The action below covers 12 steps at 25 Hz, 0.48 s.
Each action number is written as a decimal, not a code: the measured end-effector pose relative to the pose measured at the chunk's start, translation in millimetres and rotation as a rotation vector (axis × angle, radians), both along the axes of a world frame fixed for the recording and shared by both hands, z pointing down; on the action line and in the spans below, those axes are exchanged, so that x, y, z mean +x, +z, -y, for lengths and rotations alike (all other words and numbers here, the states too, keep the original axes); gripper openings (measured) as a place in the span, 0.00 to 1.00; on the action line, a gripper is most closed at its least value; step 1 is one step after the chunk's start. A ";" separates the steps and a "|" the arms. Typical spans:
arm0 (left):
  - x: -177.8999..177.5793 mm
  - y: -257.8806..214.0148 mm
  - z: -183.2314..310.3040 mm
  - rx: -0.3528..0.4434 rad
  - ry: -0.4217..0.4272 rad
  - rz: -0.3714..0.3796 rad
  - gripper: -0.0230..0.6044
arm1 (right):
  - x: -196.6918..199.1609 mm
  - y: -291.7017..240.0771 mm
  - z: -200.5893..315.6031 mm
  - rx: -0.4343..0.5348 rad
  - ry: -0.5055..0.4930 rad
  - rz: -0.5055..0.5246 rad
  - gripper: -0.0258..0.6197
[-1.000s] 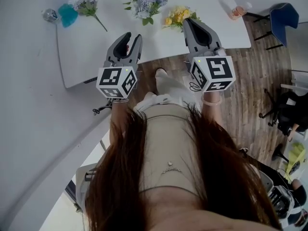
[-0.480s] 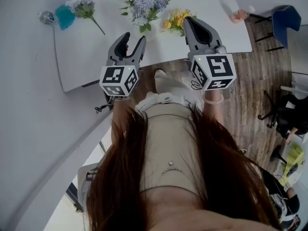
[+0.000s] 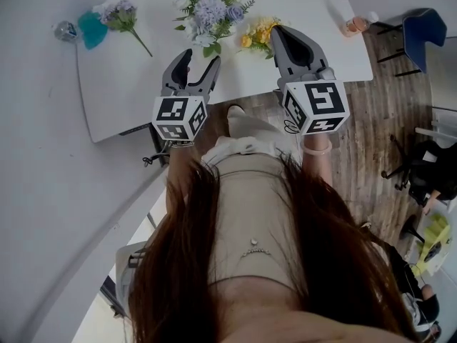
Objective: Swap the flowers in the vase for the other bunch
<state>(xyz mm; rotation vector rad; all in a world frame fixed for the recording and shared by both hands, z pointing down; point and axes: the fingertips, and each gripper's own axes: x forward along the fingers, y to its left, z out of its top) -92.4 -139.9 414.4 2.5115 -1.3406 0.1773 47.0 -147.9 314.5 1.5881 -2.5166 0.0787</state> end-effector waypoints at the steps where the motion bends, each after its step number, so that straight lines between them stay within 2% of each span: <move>1: 1.3 1.3 1.8 0.000 0.001 0.001 0.47 | 1.0 0.6 1.2 -0.001 0.001 -0.002 0.08; 12: 14.0 6.8 24.1 0.015 0.005 0.012 0.52 | 16.0 3.7 13.9 0.000 0.022 -0.020 0.08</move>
